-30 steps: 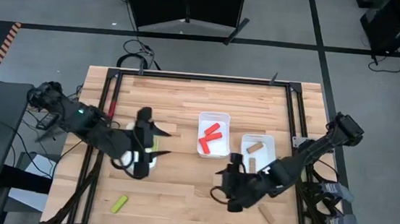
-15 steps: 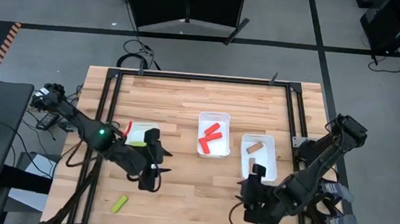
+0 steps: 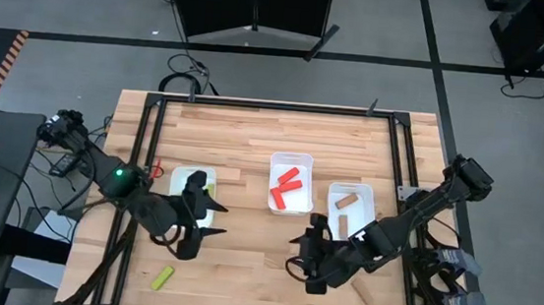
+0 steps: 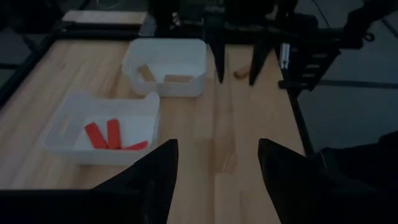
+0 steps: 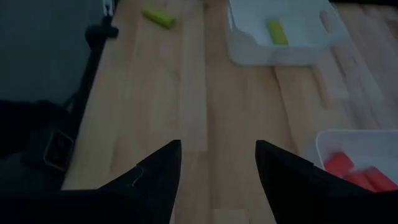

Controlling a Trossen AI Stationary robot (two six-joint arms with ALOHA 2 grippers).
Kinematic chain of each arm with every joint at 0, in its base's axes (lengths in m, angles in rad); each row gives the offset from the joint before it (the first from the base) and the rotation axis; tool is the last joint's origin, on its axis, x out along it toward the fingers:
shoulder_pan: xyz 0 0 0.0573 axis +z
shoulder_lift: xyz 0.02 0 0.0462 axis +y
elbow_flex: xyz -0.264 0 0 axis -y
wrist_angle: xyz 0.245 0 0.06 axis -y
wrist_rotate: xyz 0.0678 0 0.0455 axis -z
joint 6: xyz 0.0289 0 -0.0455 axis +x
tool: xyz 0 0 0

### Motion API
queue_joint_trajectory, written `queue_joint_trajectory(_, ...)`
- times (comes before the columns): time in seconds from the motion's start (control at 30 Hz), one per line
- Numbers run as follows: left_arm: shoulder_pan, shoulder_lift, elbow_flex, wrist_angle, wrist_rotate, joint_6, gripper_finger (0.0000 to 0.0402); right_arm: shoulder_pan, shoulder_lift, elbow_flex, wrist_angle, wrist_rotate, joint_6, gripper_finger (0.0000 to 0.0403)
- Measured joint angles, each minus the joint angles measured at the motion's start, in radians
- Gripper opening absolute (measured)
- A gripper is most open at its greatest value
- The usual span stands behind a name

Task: Sort blocks
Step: Put the brown block into the right white bin

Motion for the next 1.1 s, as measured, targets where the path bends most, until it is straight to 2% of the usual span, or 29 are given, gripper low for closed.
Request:
queue_joint_trajectory(0.3,0.003,0.007,-0.077,0.029,0.002,-0.019,0.0229,0.087,0.000,0.000,-0.304,0.021,0.251,0.0217)
queue_joint_trajectory(0.47,0.006,0.006,-0.086,0.035,0.008,-0.022,0.0229,0.111,0.000,-0.001,-0.293,0.059,0.279,0.0217)
queue_joint_trajectory(0.87,0.005,0.006,-0.086,0.031,0.023,-0.042,0.0229,0.104,-0.001,-0.001,-0.294,0.064,0.261,0.0217)
queue_joint_trajectory(1.1,-0.028,0.016,-0.088,-0.095,0.060,-0.194,0.0229,0.104,-0.001,-0.001,-0.269,0.094,0.232,0.0217)
